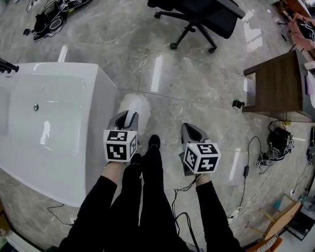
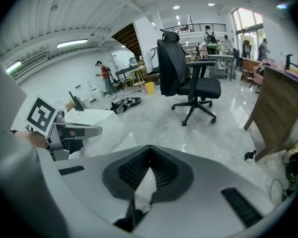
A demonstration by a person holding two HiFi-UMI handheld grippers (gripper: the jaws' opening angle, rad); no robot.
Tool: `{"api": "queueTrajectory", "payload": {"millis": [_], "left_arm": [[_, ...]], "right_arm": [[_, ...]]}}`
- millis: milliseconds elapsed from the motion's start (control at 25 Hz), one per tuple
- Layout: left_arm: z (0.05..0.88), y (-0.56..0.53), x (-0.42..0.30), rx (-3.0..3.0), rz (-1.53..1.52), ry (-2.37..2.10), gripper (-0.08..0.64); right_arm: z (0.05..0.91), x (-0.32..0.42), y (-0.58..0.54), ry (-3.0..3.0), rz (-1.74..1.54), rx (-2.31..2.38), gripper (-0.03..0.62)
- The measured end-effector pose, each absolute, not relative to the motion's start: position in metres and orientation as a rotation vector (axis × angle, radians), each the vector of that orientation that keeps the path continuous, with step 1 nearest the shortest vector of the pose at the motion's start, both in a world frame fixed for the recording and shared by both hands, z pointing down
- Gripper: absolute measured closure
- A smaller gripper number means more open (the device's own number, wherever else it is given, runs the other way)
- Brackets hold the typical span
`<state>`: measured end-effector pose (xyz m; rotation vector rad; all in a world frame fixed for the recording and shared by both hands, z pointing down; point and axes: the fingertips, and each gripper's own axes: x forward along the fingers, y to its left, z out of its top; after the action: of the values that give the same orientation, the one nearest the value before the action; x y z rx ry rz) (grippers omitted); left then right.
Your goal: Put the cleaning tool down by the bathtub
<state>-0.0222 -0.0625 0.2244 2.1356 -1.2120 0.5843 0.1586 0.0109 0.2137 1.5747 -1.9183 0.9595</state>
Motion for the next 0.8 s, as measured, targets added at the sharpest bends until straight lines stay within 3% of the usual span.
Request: {"api": "queueTrajectory", "payload": {"millis": [800], "left_arm": [[0.451, -0.144, 0.004, 2.137, 0.586, -1.264, 0.46]], "right_arm": [[0.469, 0.133, -0.073, -2.018, 0.959, 1.338, 0.592]]}}
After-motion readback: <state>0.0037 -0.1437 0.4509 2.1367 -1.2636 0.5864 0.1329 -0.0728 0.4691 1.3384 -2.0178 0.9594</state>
